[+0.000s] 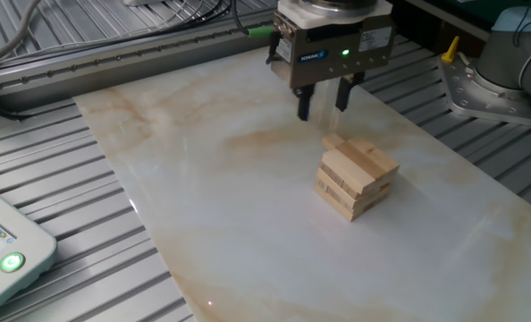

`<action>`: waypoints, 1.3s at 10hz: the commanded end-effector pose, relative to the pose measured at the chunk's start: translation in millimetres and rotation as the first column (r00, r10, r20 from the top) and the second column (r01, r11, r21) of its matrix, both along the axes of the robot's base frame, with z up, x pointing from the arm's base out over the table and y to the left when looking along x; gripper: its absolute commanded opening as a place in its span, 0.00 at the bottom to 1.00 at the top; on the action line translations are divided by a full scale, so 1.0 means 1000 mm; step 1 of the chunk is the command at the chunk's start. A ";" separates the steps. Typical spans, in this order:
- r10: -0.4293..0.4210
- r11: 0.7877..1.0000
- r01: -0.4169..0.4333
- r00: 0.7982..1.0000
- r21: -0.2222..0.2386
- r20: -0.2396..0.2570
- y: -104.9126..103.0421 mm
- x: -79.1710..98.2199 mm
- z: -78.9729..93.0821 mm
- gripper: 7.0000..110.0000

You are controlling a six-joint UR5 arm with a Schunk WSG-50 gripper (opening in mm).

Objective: Play Jenga

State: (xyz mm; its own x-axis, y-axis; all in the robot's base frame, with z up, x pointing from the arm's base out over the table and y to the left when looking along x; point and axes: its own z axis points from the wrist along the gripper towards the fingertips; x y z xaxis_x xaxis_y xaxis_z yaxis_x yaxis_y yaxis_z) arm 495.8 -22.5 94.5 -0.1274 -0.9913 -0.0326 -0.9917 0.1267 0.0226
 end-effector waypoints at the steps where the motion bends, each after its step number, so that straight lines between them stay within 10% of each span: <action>1: 0.043 0.999 -0.043 0.999 0.006 -0.001 -0.002 0.001 0.002 0.36; 6: 0.131 0.991 -0.131 0.991 0.011 0.017 -0.002 0.004 0.006 0.36; 7: 0.114 0.992 -0.115 0.993 0.047 0.028 0.007 0.005 0.007 0.15; 12: 0.104 0.994 -0.104 0.994 0.013 0.032 -0.002 0.008 0.005 0.15; 13: 0.102 0.995 -0.102 0.994 0.001 0.038 -0.004 0.010 0.005 0.36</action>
